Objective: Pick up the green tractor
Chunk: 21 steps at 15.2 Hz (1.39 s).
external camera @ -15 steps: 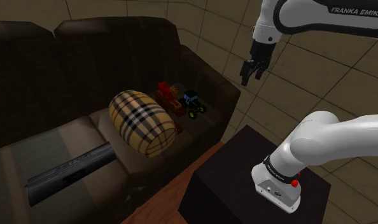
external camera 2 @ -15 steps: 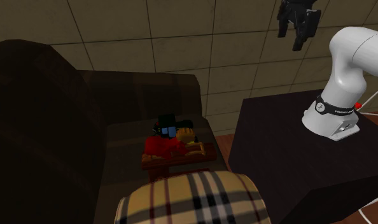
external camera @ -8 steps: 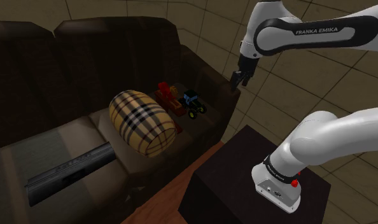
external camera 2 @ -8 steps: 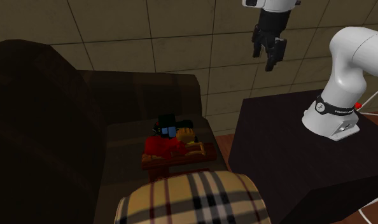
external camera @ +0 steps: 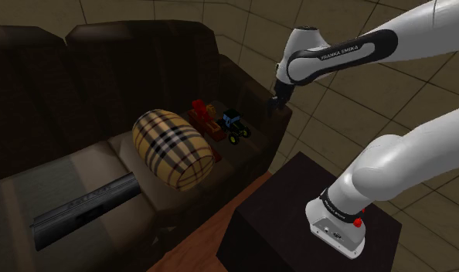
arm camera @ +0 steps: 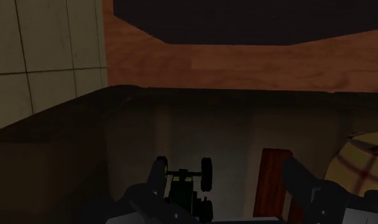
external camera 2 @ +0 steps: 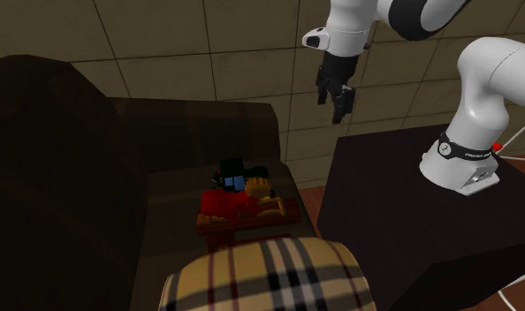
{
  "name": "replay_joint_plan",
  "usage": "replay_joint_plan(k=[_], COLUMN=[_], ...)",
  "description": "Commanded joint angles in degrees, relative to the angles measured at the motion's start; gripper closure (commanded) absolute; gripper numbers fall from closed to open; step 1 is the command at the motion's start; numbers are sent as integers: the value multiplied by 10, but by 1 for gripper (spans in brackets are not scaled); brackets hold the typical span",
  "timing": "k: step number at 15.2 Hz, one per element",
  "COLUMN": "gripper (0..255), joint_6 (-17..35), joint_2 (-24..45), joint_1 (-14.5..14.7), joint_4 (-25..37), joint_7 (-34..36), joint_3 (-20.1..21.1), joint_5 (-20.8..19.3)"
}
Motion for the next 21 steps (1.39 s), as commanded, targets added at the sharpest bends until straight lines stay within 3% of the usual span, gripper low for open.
replay_joint_plan(k=[1,6,11,16,21], gripper=[0,0,0,0,0], joint_6=[48,154,236,290,318], joint_2=[43,163,287,405,500], joint_1=[2,12,9,-25,-60], joint_4=[6,42,100,181,264], joint_7=[-22,-88,-176,-260,-310], joint_3=[-12,-34,-32,6,45], joint_5=[3,37,109,177,206])
